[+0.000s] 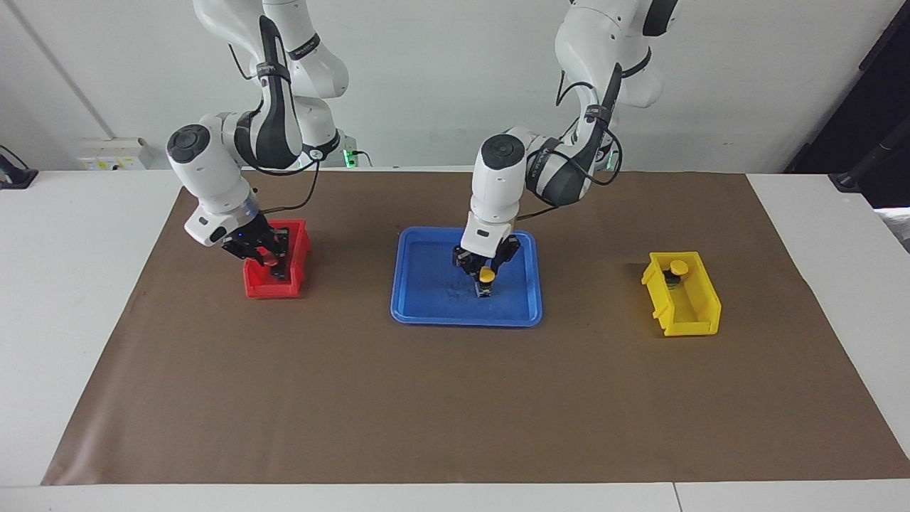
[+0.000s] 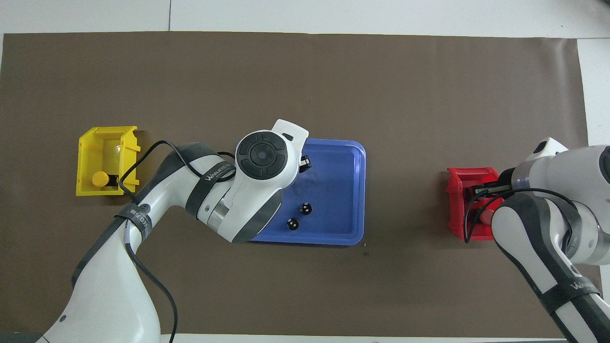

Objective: Sort red and yellow buttons by color
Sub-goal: 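Carry the yellow button to the yellow bin while the right gripper withdraws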

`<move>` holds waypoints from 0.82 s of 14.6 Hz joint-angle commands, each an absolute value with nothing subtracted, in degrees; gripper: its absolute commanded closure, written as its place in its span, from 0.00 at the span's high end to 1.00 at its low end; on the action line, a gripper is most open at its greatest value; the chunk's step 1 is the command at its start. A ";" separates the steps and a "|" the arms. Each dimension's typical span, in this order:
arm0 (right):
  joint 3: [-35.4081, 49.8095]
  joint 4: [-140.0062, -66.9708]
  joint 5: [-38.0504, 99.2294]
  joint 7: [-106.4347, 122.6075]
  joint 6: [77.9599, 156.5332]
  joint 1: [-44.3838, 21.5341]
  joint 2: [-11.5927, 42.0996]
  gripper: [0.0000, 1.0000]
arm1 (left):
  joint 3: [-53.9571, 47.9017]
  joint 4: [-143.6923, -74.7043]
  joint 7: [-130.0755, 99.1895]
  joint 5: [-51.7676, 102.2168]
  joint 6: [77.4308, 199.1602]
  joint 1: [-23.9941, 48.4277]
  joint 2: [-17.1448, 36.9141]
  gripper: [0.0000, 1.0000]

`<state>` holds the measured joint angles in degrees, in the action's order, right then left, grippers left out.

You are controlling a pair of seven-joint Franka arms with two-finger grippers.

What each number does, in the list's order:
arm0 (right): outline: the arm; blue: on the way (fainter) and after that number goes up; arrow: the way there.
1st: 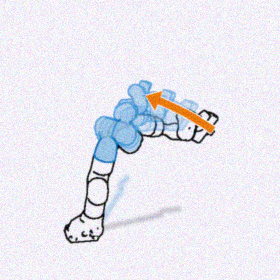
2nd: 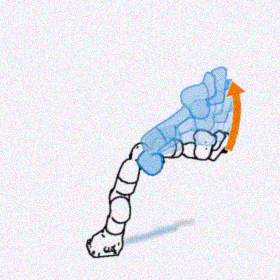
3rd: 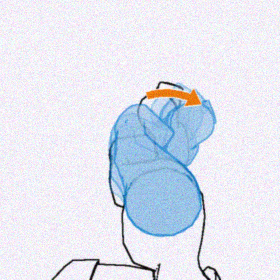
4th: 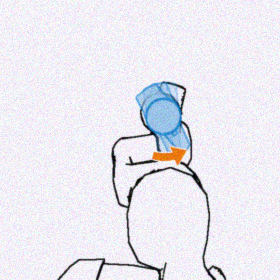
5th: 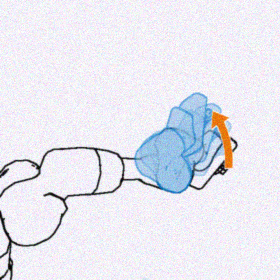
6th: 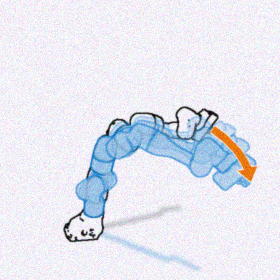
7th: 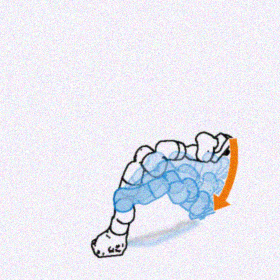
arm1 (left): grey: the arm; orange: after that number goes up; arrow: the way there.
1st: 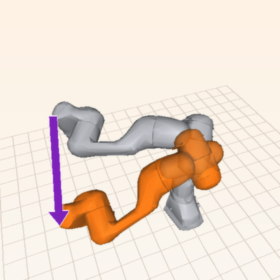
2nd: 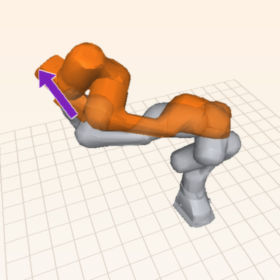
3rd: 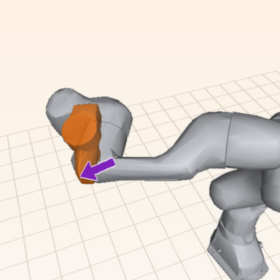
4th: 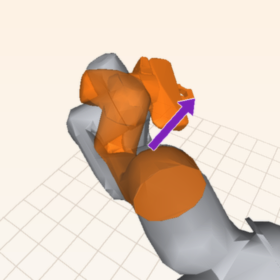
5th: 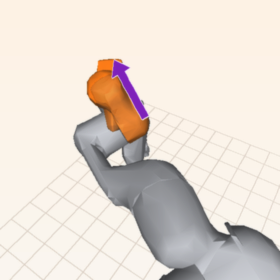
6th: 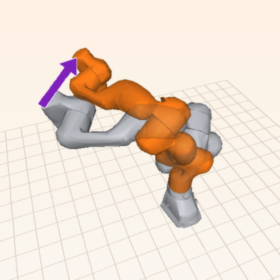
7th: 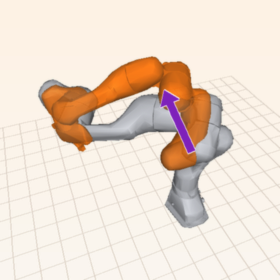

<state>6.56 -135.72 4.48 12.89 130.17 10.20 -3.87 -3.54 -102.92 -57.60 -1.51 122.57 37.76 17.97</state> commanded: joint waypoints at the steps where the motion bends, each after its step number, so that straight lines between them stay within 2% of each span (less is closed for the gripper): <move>1: 6.77 -137.63 5.54 14.68 132.18 10.55 -4.57 0.17 | -2.29 -95.38 -57.31 -1.40 112.27 37.53 17.41 0.01; 4: 6.77 -138.43 5.54 14.76 133.59 10.55 -4.66 0.24 | -1.50 -94.48 -46.80 -1.76 106.36 30.00 13.90 0.01; 8: 6.77 -137.64 5.54 14.76 132.46 10.55 -4.57 0.51 | -1.05 -90.45 -25.55 -4.02 100.99 16.56 13.01 0.01; 10: 6.77 -134.67 5.36 14.85 129.31 10.63 -3.87 0.55 | -0.97 -89.39 -17.09 -5.80 100.90 11.54 13.01 0.01; 12: 6.77 -128.18 5.19 14.68 122.82 10.55 -2.20 0.58 | -0.97 -89.30 -8.04 -5.80 101.42 6.35 13.01 0.01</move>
